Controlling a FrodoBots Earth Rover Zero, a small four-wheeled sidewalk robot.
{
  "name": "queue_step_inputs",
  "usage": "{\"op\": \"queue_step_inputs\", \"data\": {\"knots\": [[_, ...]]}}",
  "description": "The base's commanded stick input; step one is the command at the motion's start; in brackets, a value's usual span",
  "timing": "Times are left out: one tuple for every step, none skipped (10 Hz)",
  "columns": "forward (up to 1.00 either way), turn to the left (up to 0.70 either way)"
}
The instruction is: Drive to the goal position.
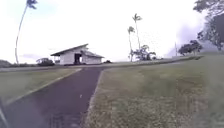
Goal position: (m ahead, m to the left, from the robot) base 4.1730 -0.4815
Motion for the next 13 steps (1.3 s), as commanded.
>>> {"op": "queue_step_inputs", "data": {"knots": [[0.85,0.33],[0.85,0.33],[0.85,0.33],[0.85,0.33],[0.85,0.33],[0.85,0.33],[0.85,0.33],[0.85,0.33],[0.85,0.33],[0.85,0.33],[0.85,0.33],[0.85,0.33],[0.85,0.33]]}}
